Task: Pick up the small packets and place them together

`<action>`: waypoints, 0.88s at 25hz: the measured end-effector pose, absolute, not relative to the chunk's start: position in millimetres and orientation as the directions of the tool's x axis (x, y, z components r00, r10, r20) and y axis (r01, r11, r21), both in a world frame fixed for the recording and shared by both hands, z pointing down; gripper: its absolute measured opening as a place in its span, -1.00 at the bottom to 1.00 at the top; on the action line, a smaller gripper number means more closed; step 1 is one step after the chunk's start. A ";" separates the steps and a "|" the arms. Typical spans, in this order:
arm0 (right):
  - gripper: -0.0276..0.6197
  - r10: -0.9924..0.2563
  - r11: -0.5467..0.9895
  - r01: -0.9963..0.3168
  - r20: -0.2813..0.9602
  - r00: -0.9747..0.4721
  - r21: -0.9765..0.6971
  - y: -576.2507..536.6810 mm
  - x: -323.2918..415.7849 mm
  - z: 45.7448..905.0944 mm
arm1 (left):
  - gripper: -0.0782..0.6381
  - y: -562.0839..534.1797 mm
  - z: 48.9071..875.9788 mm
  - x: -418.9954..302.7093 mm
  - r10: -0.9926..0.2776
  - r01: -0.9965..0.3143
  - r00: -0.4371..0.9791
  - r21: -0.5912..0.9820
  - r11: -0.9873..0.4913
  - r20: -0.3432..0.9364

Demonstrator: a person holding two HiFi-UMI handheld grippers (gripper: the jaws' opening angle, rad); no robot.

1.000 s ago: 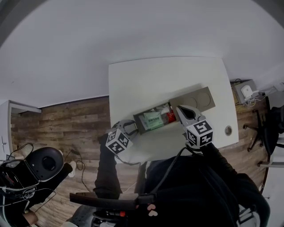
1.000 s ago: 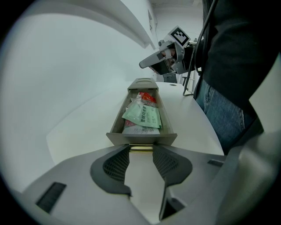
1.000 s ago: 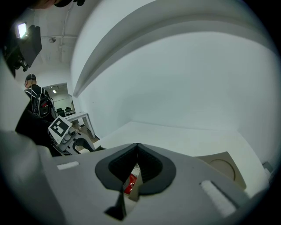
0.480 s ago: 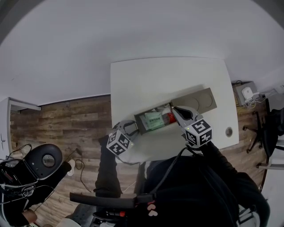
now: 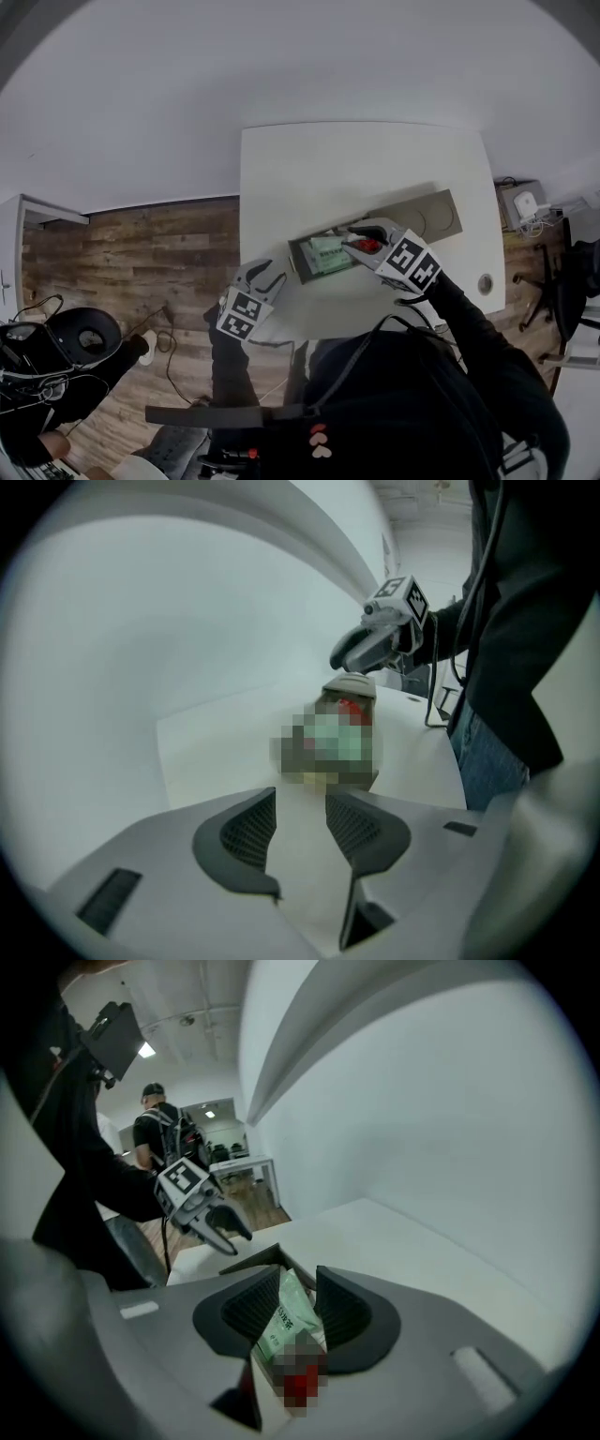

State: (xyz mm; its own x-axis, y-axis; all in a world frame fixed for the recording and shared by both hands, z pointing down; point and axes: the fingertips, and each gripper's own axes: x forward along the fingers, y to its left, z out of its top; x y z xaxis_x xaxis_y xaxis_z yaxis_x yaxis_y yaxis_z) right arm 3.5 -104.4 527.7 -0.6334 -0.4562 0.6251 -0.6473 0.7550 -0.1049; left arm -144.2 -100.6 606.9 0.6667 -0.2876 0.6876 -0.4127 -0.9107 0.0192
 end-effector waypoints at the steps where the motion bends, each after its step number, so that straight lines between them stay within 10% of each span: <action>1: -0.62 -0.401 0.797 -0.595 0.650 -0.646 -0.100 -102.3 -1.4 532.2 | -0.32 -102.7 599.7 -147.4 -0.324 -0.453 0.668 0.021 -0.891 0.670; 6: -0.62 -0.208 0.907 -0.414 0.764 -0.611 -0.084 -103.0 -8.7 556.2 | -0.37 -99.4 564.2 -130.7 -0.451 -0.565 0.665 0.007 -0.825 0.595; 10: -0.50 -0.136 0.934 -0.347 0.818 -0.559 -0.081 -108.0 -14.5 576.1 | -0.78 -93.1 557.5 -115.0 -0.542 -0.645 0.624 -0.020 -0.764 0.563; 22: -0.50 0.006 0.939 -0.307 0.898 -0.440 -0.157 -110.3 -21.0 610.4 | -0.78 -63.0 590.0 -102.5 -0.479 -0.802 0.510 0.195 -0.564 0.714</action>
